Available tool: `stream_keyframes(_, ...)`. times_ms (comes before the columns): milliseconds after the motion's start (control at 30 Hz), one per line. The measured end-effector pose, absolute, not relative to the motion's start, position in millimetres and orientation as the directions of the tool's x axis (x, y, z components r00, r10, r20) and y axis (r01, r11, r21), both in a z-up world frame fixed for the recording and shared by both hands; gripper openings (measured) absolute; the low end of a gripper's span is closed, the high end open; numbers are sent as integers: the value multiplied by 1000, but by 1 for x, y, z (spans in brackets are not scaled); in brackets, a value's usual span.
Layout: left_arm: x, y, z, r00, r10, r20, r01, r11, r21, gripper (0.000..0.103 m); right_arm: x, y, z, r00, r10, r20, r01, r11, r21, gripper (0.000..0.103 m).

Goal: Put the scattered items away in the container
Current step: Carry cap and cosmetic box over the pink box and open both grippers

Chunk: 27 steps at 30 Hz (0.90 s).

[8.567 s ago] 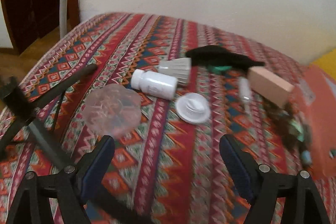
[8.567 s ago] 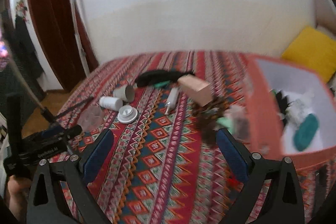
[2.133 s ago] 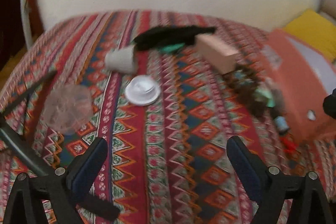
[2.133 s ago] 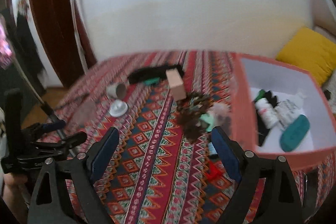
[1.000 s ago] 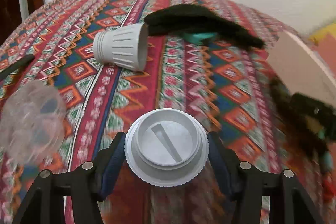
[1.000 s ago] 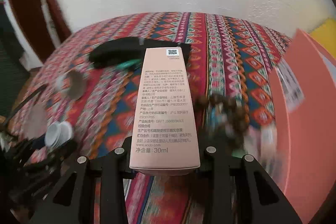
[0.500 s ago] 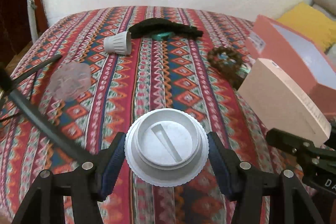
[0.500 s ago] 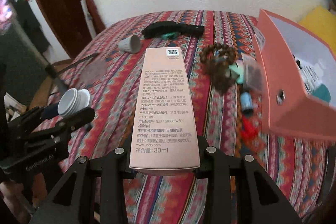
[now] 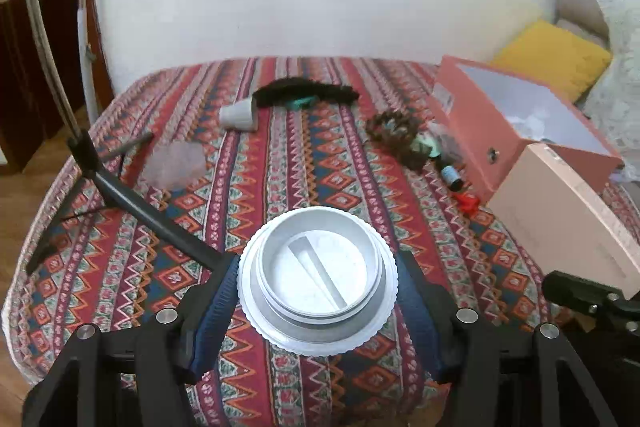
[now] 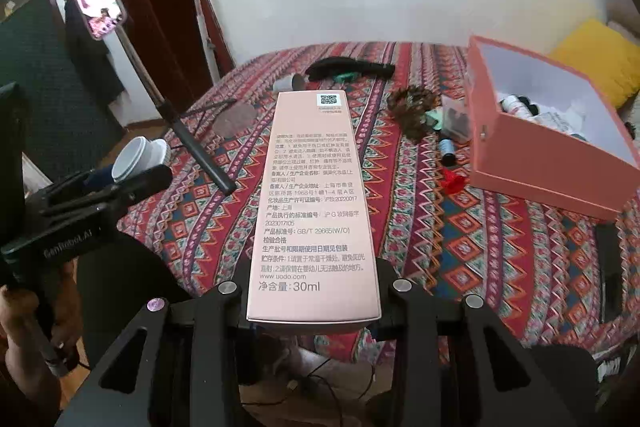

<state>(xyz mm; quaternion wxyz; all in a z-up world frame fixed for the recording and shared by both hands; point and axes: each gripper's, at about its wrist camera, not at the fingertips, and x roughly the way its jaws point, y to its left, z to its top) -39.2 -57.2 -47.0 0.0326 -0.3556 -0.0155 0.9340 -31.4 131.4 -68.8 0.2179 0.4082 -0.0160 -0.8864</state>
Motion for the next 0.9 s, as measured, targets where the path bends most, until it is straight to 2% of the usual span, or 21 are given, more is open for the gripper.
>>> stream_keyframes(467,-20,23,14,-801,224,-556,-271,-963,2,65,39,202,-8,-732,-310,-607,257,-950,175,39)
stream_keyframes(900,-69,116,69,-802,385,-456,-456,-888,52,65,14,279,29,-827,-163,-537,100,-984,145,39)
